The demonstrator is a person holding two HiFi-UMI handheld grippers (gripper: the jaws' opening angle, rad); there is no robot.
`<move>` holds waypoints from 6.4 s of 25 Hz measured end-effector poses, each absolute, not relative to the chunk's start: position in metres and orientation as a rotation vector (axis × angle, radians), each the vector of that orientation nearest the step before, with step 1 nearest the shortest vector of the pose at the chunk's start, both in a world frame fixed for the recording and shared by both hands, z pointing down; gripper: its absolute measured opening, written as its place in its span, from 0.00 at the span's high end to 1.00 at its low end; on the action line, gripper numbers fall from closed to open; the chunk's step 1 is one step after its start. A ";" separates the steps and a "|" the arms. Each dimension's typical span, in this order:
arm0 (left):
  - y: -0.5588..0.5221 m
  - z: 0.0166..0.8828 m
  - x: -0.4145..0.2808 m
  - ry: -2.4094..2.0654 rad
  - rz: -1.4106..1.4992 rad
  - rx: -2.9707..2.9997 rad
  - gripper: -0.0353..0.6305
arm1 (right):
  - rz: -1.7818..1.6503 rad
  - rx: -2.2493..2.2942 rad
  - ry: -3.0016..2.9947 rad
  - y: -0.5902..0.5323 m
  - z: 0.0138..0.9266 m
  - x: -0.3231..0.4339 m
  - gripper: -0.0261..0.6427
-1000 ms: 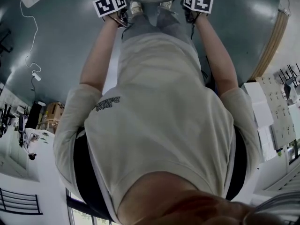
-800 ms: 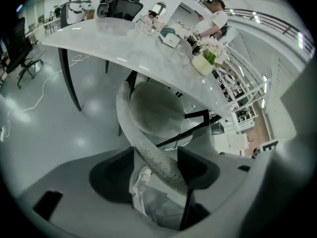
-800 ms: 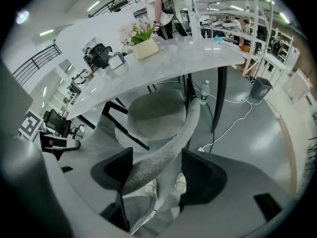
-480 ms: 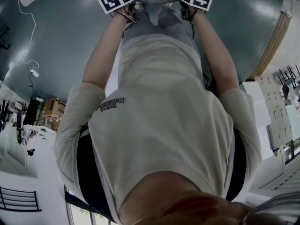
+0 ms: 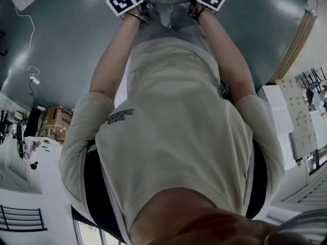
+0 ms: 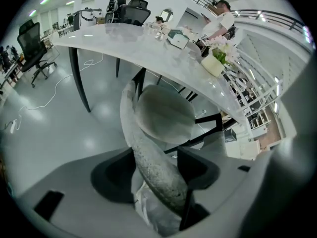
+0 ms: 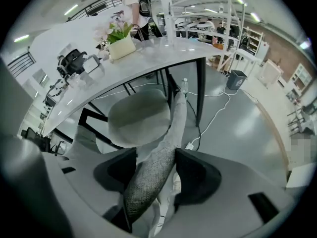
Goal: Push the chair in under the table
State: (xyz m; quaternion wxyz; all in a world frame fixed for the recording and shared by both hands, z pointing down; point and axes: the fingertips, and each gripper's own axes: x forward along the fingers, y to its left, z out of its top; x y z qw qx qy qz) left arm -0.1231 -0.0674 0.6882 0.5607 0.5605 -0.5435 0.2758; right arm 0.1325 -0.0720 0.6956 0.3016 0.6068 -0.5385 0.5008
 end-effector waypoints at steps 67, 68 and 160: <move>-0.194 0.684 -0.102 -1.346 0.621 1.197 0.66 | 1.559 1.479 -1.441 -0.210 0.704 0.147 0.67; -0.194 0.683 -0.100 -1.348 0.620 1.196 0.66 | 1.558 1.475 -1.441 -0.210 0.703 0.148 0.67; -0.343 0.139 -0.042 -1.679 0.005 2.766 0.93 | -0.181 1.636 -2.694 -0.343 0.115 0.088 0.95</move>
